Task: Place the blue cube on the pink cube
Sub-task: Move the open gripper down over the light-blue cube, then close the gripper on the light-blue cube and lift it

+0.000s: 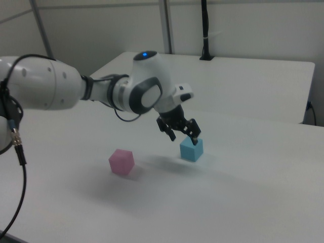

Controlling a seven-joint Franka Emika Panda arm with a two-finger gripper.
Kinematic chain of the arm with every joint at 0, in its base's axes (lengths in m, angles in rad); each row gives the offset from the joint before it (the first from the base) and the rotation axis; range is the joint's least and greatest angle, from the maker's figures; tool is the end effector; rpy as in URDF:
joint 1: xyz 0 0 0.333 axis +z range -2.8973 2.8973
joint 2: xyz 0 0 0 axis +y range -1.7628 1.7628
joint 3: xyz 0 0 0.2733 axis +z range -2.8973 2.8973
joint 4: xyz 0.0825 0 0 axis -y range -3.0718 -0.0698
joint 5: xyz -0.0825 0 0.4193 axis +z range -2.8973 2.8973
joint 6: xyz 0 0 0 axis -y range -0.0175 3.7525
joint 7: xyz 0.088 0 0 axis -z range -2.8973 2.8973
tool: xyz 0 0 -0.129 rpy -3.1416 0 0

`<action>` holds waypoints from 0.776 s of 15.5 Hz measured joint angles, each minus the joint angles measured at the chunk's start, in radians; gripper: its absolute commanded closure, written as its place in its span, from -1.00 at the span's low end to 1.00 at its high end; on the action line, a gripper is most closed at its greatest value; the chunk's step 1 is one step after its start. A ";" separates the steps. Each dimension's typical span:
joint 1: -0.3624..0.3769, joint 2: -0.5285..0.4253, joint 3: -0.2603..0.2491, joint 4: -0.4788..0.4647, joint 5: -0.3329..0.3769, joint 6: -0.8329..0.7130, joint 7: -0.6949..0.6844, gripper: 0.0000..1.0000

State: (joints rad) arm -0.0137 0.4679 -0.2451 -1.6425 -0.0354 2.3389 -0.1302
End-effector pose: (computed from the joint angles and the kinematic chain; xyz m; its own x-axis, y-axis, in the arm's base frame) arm 0.6939 -0.1700 0.2983 0.9757 -0.0483 0.2137 -0.0856 -0.9819 0.1689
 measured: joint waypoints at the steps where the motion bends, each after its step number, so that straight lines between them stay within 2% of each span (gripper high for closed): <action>1: -0.010 0.024 0.000 0.001 0.000 0.033 0.000 -1.00; 6: -0.008 0.115 0.003 0.012 0.001 0.155 0.088 -1.00; 7: -0.006 0.124 0.006 0.017 0.001 0.159 0.100 -0.61; 9: -0.006 0.133 0.008 0.023 0.001 0.160 0.108 0.57; 10: -0.006 0.134 0.008 0.026 0.001 0.160 0.108 0.80; 12: -0.007 0.134 0.008 0.035 0.001 0.160 0.108 0.83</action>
State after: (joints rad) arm -0.0203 0.6015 -0.2374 -1.6079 -0.0341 2.4993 -0.0221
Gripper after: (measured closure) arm 0.339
